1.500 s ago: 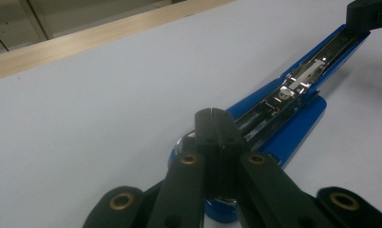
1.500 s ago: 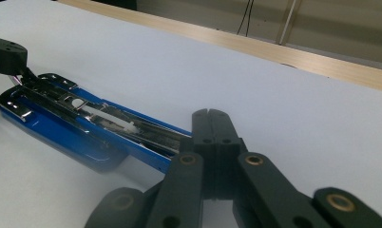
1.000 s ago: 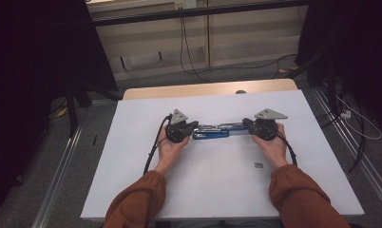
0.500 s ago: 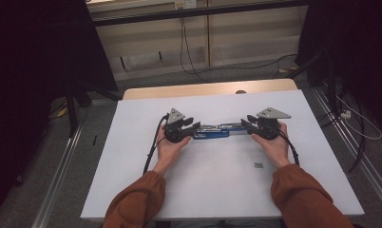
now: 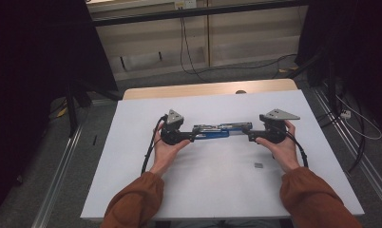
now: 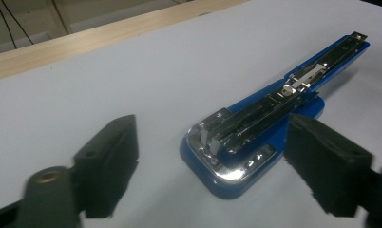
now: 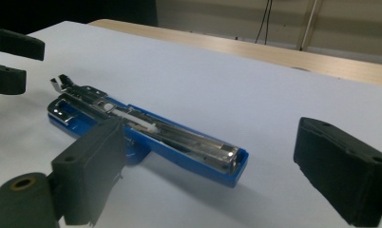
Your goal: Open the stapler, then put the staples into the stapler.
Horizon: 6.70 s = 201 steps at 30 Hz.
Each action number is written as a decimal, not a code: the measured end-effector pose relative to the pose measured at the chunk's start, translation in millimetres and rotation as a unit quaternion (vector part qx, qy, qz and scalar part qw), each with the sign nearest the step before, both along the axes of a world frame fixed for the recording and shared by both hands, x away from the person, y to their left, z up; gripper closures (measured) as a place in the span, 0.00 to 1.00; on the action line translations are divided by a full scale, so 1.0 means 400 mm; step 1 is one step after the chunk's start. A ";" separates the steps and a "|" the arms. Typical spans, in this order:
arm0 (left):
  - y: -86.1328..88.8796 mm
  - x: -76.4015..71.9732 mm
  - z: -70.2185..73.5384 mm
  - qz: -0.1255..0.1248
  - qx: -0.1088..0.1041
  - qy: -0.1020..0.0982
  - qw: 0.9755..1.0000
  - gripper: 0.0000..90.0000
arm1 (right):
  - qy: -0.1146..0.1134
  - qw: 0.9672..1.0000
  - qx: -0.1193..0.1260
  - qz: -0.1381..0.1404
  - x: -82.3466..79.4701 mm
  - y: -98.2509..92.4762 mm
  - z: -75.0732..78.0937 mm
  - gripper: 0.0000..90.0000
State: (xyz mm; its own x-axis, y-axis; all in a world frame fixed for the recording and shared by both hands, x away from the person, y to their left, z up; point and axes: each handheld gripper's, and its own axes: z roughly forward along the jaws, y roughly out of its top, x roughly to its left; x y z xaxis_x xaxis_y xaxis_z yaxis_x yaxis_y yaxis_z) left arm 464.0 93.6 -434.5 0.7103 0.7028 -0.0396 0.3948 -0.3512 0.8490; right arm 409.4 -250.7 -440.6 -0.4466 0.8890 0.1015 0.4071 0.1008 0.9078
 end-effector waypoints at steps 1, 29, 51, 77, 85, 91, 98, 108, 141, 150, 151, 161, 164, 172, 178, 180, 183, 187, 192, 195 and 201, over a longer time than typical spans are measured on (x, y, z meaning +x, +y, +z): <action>0.001 -0.002 0.000 0.000 0.001 0.003 1.000 0.13 | 0.002 1.000 0.000 0.001 -0.003 -0.001 -0.001 0.11; 0.121 -0.134 0.041 0.004 -0.043 -0.037 0.998 0.05 | -0.018 1.000 -0.018 -0.017 -0.091 -0.037 0.013 0.05; 0.228 -0.256 0.051 0.047 -0.049 -0.060 0.996 0.04 | -0.020 1.000 -0.011 -0.018 -0.163 -0.053 0.014 0.07; 0.276 -0.370 0.051 0.047 -0.050 -0.067 0.995 0.04 | 0.016 0.999 -0.023 0.035 -0.225 -0.064 0.037 0.08; 0.288 -0.383 0.045 0.041 -0.047 -0.060 0.996 0.04 | 0.040 0.995 -0.051 0.075 -0.212 -0.049 0.051 0.12; 0.284 -0.378 0.053 0.046 -0.051 -0.070 0.995 0.04 | 0.060 0.992 -0.056 0.098 -0.207 -0.042 0.053 0.11; 0.279 -0.376 0.052 0.040 -0.050 -0.065 0.996 0.04 | 0.105 0.985 -0.048 0.127 -0.192 -0.040 0.047 0.10; 0.281 -0.373 0.051 0.040 -0.045 -0.061 0.996 0.04 | 0.157 0.975 -0.061 0.146 -0.168 -0.030 0.047 0.13; 0.265 -0.366 0.038 0.024 -0.037 -0.043 0.998 0.04 | 0.227 0.934 -0.159 0.226 -0.138 -0.021 0.040 0.59; 0.265 -0.366 0.038 0.023 -0.036 -0.042 0.998 0.04 | 0.238 0.923 -0.175 0.247 -0.131 -0.010 0.027 0.73; 0.265 -0.366 0.038 0.023 -0.037 -0.042 0.998 0.04 | 0.238 0.922 -0.177 0.249 -0.130 -0.010 0.026 0.74; 0.266 -0.365 0.037 0.023 -0.037 -0.041 0.998 0.04 | 0.236 0.915 -0.201 0.256 -0.134 0.000 0.022 0.81; 0.266 -0.366 0.038 0.021 -0.036 -0.040 0.998 0.04 | 0.235 0.915 -0.209 0.254 -0.136 0.005 0.022 0.82; 0.266 -0.366 0.037 0.022 -0.036 -0.038 0.998 0.04 | 0.232 0.916 -0.210 0.250 -0.135 0.001 0.020 0.87; 0.266 -0.365 0.037 0.023 -0.038 -0.039 0.998 0.04 | 0.230 0.916 -0.212 0.251 -0.136 0.003 0.021 0.88; 0.267 -0.364 0.037 0.023 -0.037 -0.039 0.998 0.04 | 0.229 0.916 -0.214 0.251 -0.137 0.004 0.021 0.88; 0.267 -0.364 0.037 0.022 -0.038 -0.038 0.998 0.04 | 0.230 0.916 -0.212 0.251 -0.137 0.003 0.021 0.88; 0.266 -0.364 0.037 0.022 -0.038 -0.038 0.998 0.04 | 0.230 0.918 -0.205 0.248 -0.137 0.002 0.021 0.88; 0.268 -0.365 0.038 0.023 -0.038 -0.040 0.998 0.04 | 0.223 0.920 -0.203 0.250 -0.137 0.005 0.020 0.88; 0.267 -0.366 0.038 0.023 -0.039 -0.040 0.998 0.04 | 0.222 0.921 -0.201 0.250 -0.137 0.004 0.021 0.88; 0.267 -0.365 0.038 0.022 -0.039 -0.040 0.998 0.04 | 0.219 0.925 -0.189 0.244 -0.135 -0.003 0.024 0.88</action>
